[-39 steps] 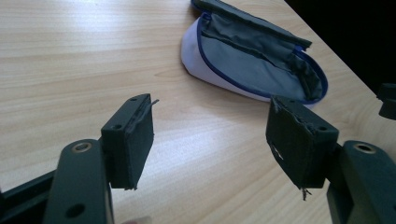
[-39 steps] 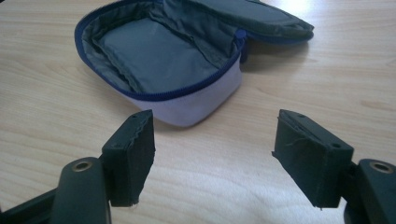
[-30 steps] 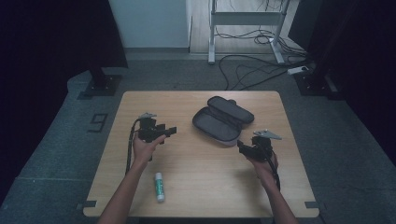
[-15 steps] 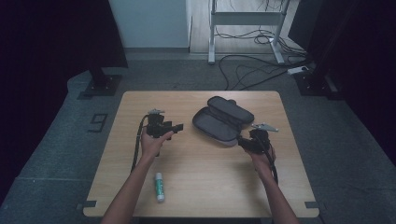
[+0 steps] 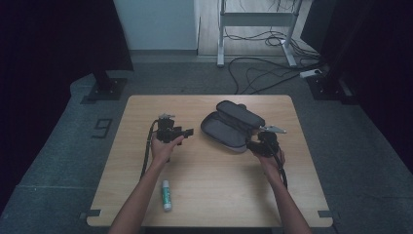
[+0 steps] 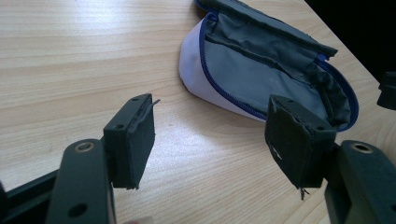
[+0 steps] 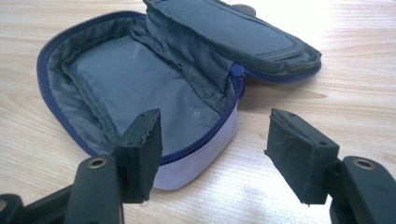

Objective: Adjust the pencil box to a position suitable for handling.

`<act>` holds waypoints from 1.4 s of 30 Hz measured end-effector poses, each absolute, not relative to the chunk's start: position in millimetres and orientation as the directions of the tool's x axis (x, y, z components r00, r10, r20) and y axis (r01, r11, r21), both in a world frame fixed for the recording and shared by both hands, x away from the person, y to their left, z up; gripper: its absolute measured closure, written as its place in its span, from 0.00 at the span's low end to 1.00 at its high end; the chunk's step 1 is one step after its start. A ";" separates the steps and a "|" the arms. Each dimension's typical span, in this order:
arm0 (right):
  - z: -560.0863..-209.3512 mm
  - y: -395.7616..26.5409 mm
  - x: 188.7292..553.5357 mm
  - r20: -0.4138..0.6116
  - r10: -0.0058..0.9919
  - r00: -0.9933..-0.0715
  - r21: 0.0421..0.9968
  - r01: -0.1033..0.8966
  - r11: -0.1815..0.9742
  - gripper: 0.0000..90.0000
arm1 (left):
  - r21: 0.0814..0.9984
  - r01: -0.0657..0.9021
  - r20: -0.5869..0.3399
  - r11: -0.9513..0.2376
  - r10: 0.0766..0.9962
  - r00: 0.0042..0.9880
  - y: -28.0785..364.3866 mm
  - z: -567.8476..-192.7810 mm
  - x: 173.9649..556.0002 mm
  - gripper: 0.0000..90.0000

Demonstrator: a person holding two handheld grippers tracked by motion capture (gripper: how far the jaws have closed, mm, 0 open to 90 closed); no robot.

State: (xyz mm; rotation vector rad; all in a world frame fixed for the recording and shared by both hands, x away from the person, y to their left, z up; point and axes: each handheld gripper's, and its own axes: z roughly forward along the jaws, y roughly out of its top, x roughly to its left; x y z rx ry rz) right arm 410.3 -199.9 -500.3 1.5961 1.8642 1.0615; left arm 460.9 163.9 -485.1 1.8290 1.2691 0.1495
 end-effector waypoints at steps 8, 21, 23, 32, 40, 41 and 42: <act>-505.8 -204.2 416.5 0.131 0.972 -0.197 0.785 0.619 0.020 0.40 | 0.716 0.683 -0.302 -0.141 0.821 0.485 147.8 -483.8 468.7 0.37; -502.8 -206.1 429.0 0.114 0.975 -0.190 0.784 0.620 0.030 0.42 | 0.698 0.697 -0.311 -0.163 0.808 0.500 120.4 -486.9 482.7 0.37; -504.3 -205.7 430.1 0.115 0.975 -0.189 0.783 0.622 0.028 0.42 | 0.695 0.699 -0.309 -0.165 0.810 0.499 116.8 -488.6 484.9 0.37; -511.0 -203.5 435.2 0.124 0.974 -0.187 0.772 0.635 0.024 0.43 | 0.683 0.711 -0.306 -0.168 0.818 0.487 104.3 -494.4 497.8 0.37; -517.5 -205.5 438.8 0.135 0.976 -0.173 0.763 0.647 0.009 0.44 | 0.668 0.722 -0.300 -0.179 0.823 0.482 94.5 -500.1 504.0 0.37; -518.7 -205.3 439.3 0.136 0.976 -0.171 0.762 0.647 0.008 0.44 | 0.667 0.723 -0.294 -0.178 0.830 0.475 93.6 -502.0 506.0 0.37; -519.0 -204.8 439.4 0.139 0.975 -0.171 0.761 0.649 0.006 0.44 | 0.667 0.723 -0.294 -0.178 0.830 0.475 93.6 -502.0 506.0 0.37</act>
